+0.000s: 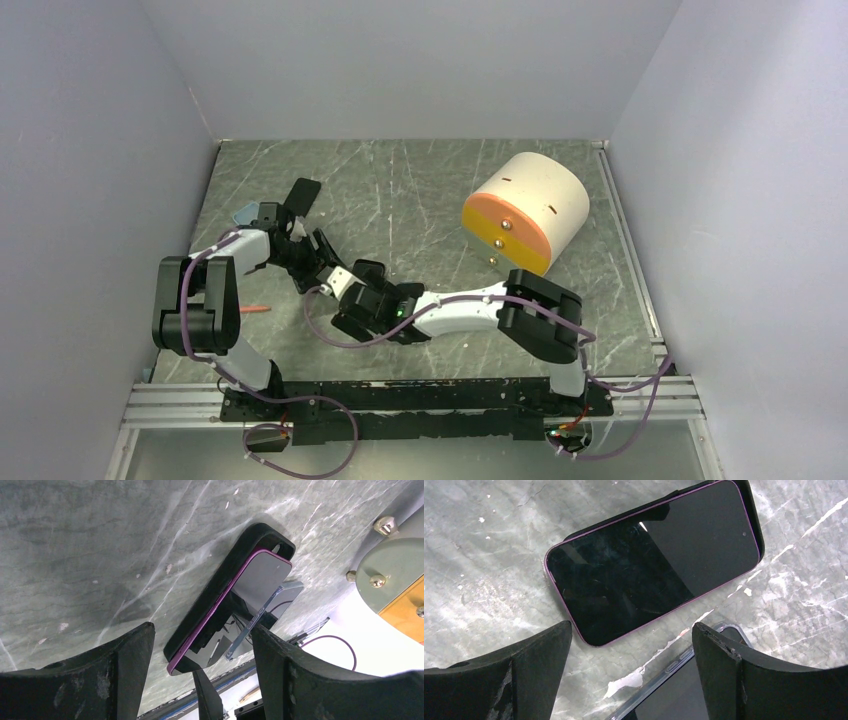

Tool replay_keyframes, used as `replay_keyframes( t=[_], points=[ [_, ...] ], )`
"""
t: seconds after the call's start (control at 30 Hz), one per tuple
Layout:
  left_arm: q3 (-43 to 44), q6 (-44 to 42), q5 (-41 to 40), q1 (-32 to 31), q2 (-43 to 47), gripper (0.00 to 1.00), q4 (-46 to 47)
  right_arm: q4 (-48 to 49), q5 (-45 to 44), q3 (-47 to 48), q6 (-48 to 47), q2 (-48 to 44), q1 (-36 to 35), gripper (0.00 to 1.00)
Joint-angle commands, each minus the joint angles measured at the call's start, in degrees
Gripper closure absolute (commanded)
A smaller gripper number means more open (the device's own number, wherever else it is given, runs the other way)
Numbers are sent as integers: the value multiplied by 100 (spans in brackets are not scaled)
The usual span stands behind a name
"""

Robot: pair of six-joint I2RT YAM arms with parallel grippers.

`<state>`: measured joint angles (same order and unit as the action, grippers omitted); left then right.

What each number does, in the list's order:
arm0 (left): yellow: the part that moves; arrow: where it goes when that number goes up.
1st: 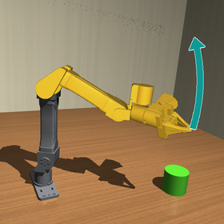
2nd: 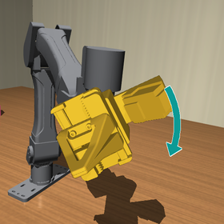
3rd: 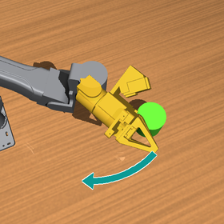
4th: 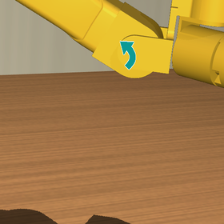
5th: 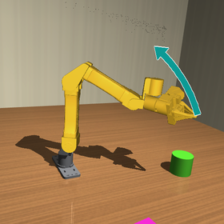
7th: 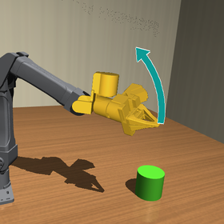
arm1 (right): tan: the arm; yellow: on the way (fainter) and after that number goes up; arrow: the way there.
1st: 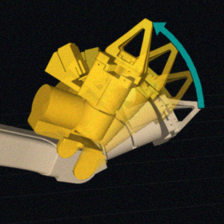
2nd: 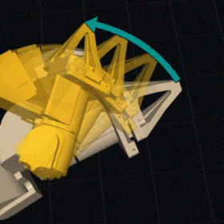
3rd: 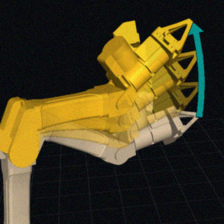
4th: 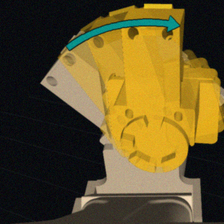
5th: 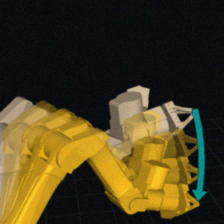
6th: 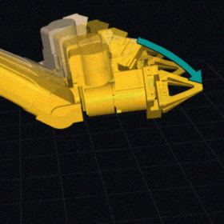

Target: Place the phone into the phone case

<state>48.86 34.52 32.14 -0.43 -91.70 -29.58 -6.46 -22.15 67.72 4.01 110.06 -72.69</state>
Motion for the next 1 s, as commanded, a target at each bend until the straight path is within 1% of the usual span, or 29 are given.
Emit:
replay_keyframes(
  t=[0.0, 0.1, 0.2, 0.23, 0.37, 0.47, 0.53, 0.6, 0.7, 0.87, 0.97],
  points=[
    [14, -108, 94, 16, 38, 25, 40, -38, -216, 239, -141, 100, 42, 10],
    [18, -124, 59, 16, 47, 27, 32, 106, -45, 102, -153, -32, 73, 17],
    [3, -122, 64, 16, 41, 28, 61, 149, 78, 45, -92, -86, 109, 28],
    [-11, -108, 60, 12, 46, 28, 70, 164, 79, 24, -78, -106, 121, 31],
    [-52, -88, 68, 12, 40, 29, 114, 241, 103, -43, -69, -169, 130, 34],
    [-60, -84, 90, 8, 36, 30, 123, 233, 172, -34, -26, -176, 189, 40],
    [-76, -81, 93, 7, 51, 31, 126, 233, 260, -44, 28, -201, 250, 49],
    [-122, -82, 112, 7, 76, 33, 141, 234, 397, -72, 126, -257, 309, 60],
    [-199, -55, 139, 7, 116, 35, 208, 258, 564, -117, 226, -345, 351, 63],
    [-284, -25, 235, 3, 147, 38, 298, 184, 627, -19, 496, -339, 383, 57],
    [-319, 8, 289, 2, 164, 39, 379, 279, 710, -14, 589, -336, 432, 56]
  ],
)
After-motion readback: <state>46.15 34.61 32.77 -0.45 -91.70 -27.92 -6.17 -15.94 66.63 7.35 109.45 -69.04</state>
